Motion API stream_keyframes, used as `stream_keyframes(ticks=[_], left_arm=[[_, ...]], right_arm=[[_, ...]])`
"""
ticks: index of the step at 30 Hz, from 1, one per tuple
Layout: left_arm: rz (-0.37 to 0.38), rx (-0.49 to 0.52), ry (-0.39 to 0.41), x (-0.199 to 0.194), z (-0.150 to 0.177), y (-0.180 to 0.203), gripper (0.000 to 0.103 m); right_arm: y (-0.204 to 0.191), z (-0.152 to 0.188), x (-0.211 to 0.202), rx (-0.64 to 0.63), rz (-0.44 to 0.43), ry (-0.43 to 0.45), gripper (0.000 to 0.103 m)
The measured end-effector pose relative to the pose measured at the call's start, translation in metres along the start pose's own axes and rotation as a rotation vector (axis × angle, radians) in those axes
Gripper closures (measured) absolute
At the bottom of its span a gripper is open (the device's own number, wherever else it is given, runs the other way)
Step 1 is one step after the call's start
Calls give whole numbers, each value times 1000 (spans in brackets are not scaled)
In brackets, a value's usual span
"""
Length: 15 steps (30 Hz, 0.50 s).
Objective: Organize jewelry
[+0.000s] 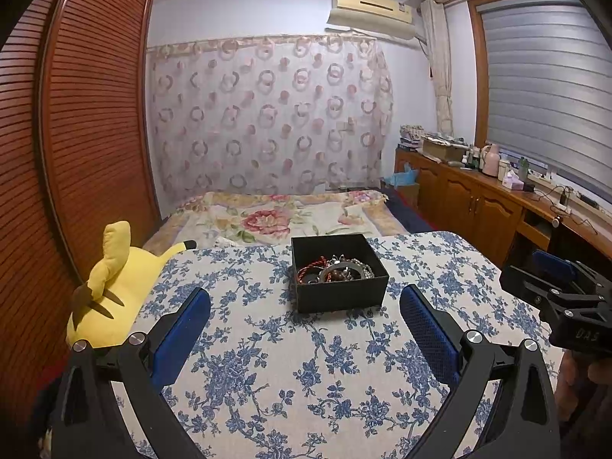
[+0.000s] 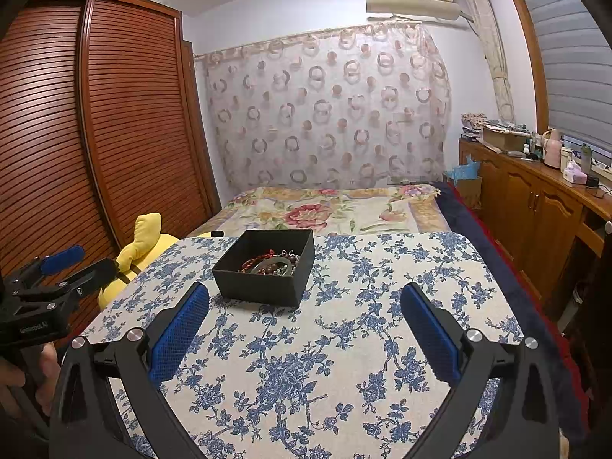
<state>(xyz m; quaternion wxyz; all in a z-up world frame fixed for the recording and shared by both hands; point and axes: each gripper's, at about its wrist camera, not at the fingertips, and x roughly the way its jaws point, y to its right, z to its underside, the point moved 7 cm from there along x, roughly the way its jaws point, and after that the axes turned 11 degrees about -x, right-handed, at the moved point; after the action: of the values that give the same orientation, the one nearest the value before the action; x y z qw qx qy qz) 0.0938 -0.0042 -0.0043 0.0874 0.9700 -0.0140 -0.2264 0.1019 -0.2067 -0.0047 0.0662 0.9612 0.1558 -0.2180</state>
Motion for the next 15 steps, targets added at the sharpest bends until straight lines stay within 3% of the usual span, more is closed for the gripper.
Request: stream_keyframes(ticks=[15], left_arm=[[-2, 6, 6, -2, -3, -2, 7]], right_arm=[[1, 2, 1, 1, -2, -3, 2]])
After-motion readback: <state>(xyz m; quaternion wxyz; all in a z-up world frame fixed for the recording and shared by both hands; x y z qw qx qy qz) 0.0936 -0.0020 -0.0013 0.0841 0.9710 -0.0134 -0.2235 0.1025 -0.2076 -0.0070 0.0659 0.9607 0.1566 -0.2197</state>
